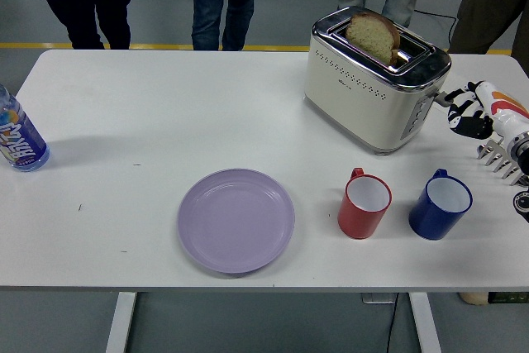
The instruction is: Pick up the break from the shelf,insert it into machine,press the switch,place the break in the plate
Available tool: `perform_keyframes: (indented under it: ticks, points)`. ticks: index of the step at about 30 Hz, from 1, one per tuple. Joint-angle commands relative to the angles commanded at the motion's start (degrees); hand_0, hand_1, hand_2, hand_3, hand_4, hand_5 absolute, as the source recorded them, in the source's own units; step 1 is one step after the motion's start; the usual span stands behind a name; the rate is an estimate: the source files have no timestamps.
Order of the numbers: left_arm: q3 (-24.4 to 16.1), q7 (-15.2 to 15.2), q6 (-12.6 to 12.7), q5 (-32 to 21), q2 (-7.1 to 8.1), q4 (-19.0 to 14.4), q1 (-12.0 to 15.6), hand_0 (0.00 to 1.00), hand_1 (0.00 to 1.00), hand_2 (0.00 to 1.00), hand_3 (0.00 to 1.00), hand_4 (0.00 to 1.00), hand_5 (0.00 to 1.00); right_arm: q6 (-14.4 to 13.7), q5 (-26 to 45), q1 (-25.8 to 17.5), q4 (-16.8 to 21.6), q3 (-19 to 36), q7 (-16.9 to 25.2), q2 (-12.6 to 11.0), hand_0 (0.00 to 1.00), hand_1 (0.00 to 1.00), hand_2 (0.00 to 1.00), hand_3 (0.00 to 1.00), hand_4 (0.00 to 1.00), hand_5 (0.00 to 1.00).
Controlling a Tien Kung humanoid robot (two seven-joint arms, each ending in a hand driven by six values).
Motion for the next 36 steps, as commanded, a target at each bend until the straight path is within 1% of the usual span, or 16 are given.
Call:
perform_keyframes:
  ticks: [3, 4, 17, 36]
  points:
    - [0.0, 0.0, 0.0, 0.0, -0.01, 0.0, 0.0, 0.632, 0.496, 0.481, 0.539, 0.333, 0.807, 0.0, -0.2, 0.2, -0.2, -0.1, 0.0, 0.1, 0.275, 0.28, 0.465, 0.667, 0.4, 0.139]
    - [0.0, 0.0, 0.0, 0.0, -0.02, 0.0, 0.0, 0.632, 0.497, 0.482, 0.539, 0.334, 0.81, 0.0, -0.2, 0.3, -0.3, -0.2, 0.0, 0.2, 0.273, 0.281, 0.465, 0.666, 0.396, 0.108]
    - [0.4, -0.1, 0.1, -0.7, -0.03, 0.0, -0.4, 0.632, 0.497, 0.482, 0.54, 0.333, 0.809, 0.3, -0.3, 0.5, -1.4, -0.5, -0.2, 0.6, 0.272, 0.281, 0.464, 0.666, 0.395, 0.104]
    - [0.6, -0.2, 0.1, -1.0, -0.16, 0.0, -0.5, 0.631, 0.498, 0.488, 0.539, 0.333, 0.811, 0.3, -0.4, 0.5, -3.9, -1.4, 0.0, 2.2, 0.271, 0.28, 0.464, 0.666, 0.399, 0.103]
